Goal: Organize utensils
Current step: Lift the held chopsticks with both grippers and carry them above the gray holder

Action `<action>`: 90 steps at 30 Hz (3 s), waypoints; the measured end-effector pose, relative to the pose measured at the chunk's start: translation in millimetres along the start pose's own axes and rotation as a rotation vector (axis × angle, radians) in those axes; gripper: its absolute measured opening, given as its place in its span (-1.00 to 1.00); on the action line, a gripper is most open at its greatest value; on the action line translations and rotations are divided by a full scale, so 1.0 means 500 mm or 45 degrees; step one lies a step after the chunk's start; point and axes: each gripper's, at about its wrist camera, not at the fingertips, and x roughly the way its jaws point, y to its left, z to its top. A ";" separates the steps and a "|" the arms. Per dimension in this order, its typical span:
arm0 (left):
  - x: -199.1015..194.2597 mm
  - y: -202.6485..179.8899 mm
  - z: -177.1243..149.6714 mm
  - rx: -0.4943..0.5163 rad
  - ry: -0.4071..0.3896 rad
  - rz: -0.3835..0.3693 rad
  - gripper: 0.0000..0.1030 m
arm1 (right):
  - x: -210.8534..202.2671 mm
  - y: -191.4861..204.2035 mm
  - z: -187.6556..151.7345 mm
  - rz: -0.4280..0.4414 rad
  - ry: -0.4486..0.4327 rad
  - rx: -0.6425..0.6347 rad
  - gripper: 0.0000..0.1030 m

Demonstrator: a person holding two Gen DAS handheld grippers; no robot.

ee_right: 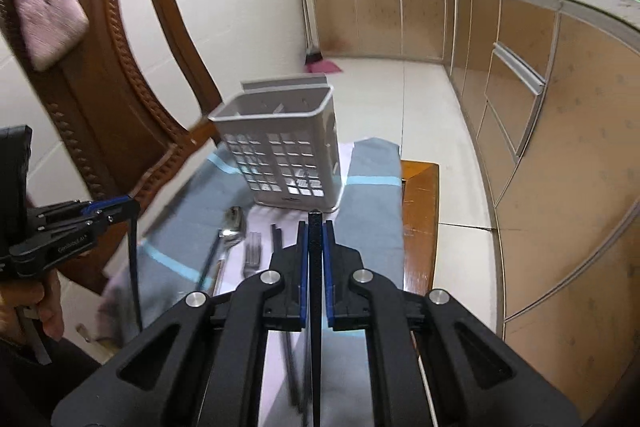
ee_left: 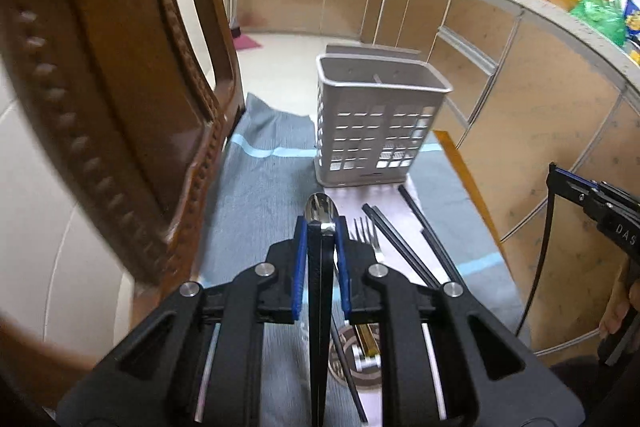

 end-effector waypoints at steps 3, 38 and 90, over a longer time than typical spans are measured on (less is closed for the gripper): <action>-0.067 -0.015 -0.007 0.032 -0.047 -0.008 -0.74 | -0.064 0.010 -0.011 0.016 -0.057 0.027 -0.85; -0.205 -0.143 0.499 0.185 -0.350 -0.110 -0.74 | -0.116 0.037 0.440 -0.040 -0.430 0.043 -0.85; 0.297 0.107 0.053 -0.260 0.567 0.123 -0.74 | -0.039 -0.011 0.247 0.139 -0.232 0.075 -0.85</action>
